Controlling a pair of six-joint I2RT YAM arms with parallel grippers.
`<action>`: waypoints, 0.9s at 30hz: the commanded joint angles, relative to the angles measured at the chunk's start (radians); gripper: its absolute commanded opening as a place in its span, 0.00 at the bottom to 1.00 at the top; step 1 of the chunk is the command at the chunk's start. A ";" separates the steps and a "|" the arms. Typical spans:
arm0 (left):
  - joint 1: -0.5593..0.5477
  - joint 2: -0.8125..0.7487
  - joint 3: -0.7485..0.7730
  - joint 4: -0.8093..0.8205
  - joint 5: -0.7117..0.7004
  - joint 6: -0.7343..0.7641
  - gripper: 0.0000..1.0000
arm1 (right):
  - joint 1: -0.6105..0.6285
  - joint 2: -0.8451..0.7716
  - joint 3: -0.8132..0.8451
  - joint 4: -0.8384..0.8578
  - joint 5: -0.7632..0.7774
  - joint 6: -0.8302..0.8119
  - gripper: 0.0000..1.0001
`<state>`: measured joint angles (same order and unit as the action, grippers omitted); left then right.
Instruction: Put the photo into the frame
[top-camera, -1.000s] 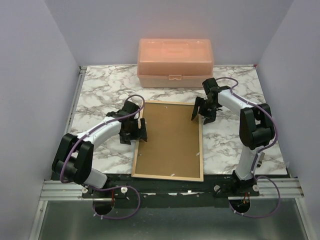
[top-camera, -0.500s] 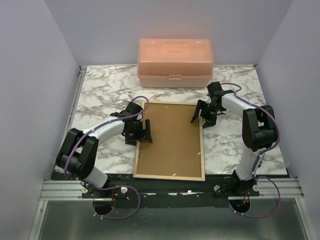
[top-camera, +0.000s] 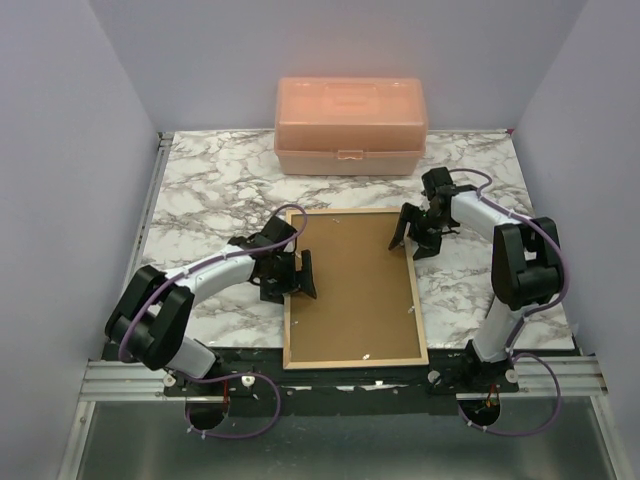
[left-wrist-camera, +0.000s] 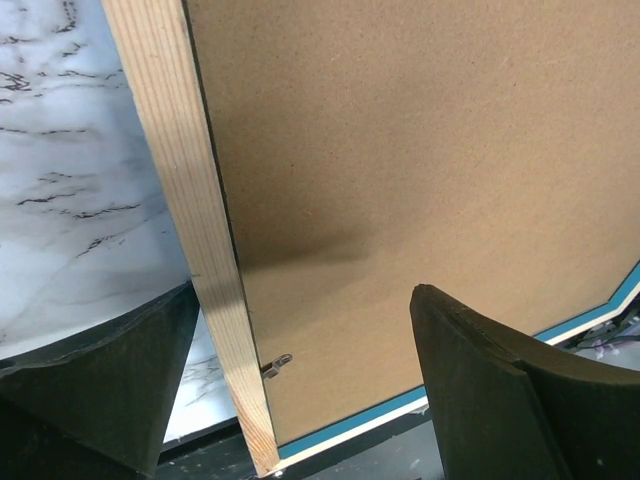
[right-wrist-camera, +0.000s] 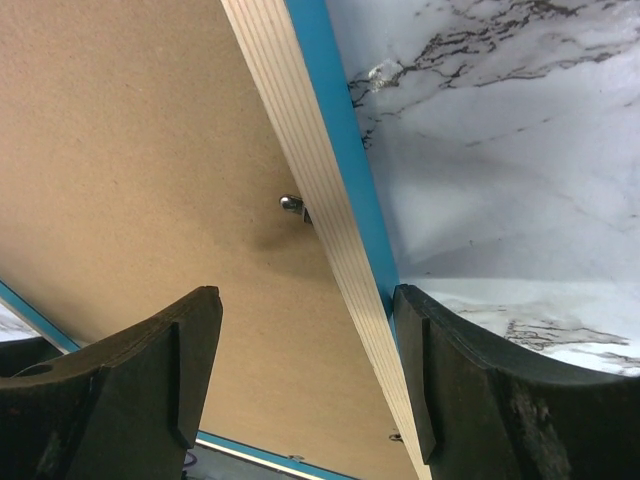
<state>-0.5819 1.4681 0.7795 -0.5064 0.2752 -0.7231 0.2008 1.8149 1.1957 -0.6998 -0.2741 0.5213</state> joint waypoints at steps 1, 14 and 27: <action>0.033 0.023 0.020 -0.014 -0.003 0.007 0.92 | 0.006 -0.027 -0.019 -0.028 -0.017 -0.006 0.76; 0.123 0.238 0.346 -0.127 -0.118 0.080 0.88 | 0.004 -0.009 -0.060 0.011 -0.039 -0.001 0.76; 0.142 0.431 0.568 -0.234 -0.259 0.044 0.70 | 0.005 -0.007 -0.095 0.022 -0.044 -0.015 0.76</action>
<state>-0.4461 1.8584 1.2911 -0.6827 0.0967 -0.6682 0.2016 1.8069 1.1381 -0.6899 -0.2863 0.5213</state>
